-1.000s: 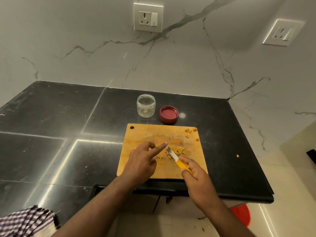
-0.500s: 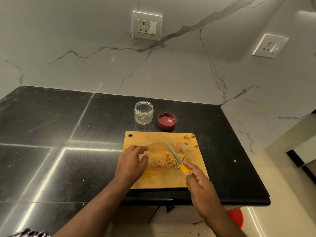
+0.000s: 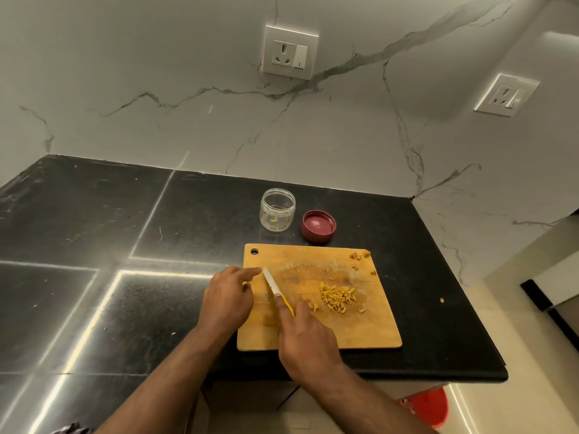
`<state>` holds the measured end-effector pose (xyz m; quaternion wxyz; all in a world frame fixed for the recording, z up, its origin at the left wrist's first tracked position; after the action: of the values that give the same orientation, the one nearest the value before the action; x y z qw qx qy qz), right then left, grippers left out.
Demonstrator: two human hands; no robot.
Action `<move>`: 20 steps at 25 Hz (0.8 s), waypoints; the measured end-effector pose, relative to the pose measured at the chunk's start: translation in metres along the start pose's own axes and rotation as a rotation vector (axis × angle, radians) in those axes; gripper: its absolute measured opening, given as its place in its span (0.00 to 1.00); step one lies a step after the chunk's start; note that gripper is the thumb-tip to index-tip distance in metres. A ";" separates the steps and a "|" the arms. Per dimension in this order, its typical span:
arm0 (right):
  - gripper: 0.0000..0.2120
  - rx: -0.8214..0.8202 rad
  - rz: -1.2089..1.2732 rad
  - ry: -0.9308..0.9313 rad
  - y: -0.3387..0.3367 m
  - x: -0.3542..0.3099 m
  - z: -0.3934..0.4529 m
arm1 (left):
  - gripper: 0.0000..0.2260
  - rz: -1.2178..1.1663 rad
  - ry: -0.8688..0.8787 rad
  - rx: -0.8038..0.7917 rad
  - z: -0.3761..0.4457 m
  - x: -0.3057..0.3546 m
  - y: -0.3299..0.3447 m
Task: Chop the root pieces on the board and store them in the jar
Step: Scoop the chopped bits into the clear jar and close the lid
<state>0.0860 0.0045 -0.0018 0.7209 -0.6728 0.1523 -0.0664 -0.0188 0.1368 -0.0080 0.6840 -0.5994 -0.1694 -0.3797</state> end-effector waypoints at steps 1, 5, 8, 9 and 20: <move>0.28 -0.035 -0.014 0.009 0.002 -0.002 0.001 | 0.19 0.065 0.026 -0.020 -0.002 -0.001 0.001; 0.28 -0.085 -0.013 -0.003 0.004 -0.006 0.000 | 0.17 0.189 0.037 -0.076 -0.007 -0.004 0.009; 0.29 -0.057 0.022 0.007 0.005 -0.003 -0.003 | 0.16 0.178 0.038 -0.060 -0.008 -0.002 0.013; 0.28 -0.039 0.043 0.011 0.004 0.000 -0.004 | 0.16 0.159 0.040 -0.052 -0.008 0.000 0.014; 0.21 0.141 0.327 0.174 -0.023 0.100 0.041 | 0.10 -0.082 0.005 0.045 0.003 0.046 0.046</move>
<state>0.1952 0.0113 0.0104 0.7516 -0.5786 0.3164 -0.0166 0.0452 0.1252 -0.0075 0.6818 -0.5754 -0.2006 -0.4047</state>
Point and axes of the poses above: each hand's wrist, its own z-axis towards the middle knuckle, its own y-axis out of the palm, x = y × z, the point moved 7 cm from there along z, towards the middle knuckle, and after that the axes turned 13 degrees about x, right-handed, at the moved point
